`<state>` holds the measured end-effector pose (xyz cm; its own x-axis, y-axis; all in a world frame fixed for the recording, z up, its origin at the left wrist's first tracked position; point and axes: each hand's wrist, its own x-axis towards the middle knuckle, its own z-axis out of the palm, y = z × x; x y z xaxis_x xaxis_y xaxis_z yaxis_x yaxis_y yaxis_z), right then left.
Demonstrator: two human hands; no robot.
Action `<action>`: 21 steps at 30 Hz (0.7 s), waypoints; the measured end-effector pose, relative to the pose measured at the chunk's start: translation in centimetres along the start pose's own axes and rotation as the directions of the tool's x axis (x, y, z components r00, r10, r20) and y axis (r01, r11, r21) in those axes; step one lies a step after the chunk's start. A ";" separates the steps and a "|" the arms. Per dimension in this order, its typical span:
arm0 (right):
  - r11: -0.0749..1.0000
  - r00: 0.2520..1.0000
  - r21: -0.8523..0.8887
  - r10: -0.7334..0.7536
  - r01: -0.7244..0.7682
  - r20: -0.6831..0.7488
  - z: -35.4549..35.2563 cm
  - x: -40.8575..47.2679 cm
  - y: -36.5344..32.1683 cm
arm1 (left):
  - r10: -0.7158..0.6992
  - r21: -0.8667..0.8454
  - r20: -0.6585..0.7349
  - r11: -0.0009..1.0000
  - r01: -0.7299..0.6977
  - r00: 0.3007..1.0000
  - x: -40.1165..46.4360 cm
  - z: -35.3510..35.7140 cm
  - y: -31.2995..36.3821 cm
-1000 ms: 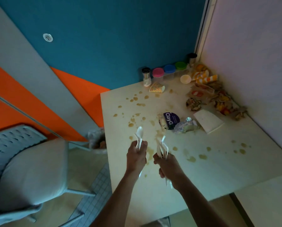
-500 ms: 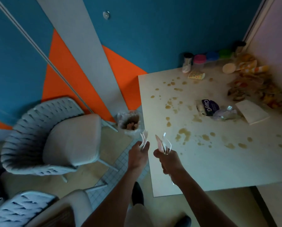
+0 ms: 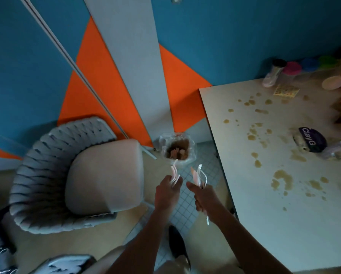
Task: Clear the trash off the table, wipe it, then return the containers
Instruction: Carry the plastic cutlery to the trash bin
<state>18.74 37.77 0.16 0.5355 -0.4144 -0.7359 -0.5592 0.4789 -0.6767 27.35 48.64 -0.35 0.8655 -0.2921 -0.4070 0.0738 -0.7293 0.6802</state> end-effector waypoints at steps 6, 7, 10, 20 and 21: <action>0.993 0.997 0.101 0.071 -0.068 -0.030 3.2 4.0 -1.5 | -0.015 0.025 0.116 1.000 0.012 0.993 5.8 -2.5 -1.2; 0.991 0.996 0.113 0.079 -0.074 -0.035 3.5 5.1 -1.8 | -0.030 0.036 0.135 0.999 0.026 0.990 7.1 -2.6 -1.4; 0.983 0.993 0.154 0.107 -0.098 -0.054 3.9 7.4 -2.6 | -0.064 0.073 0.164 0.996 0.053 0.984 9.6 -2.8 -2.1; 0.981 0.984 0.131 0.153 -0.141 -0.089 4.8 19.3 -7.1 | -0.123 0.246 0.277 0.968 0.053 0.953 20.8 -0.8 0.5; 0.979 0.984 0.146 0.157 -0.143 -0.087 4.9 20.7 -7.6 | -0.135 0.231 0.292 0.971 0.067 0.947 22.1 -0.4 0.9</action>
<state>37.16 29.39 -9.82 0.3838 -0.3999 -0.8323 -0.5317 0.6413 -0.5532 46.68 41.79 -8.50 0.6650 -0.3587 -0.6550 0.0153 -0.8704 0.4922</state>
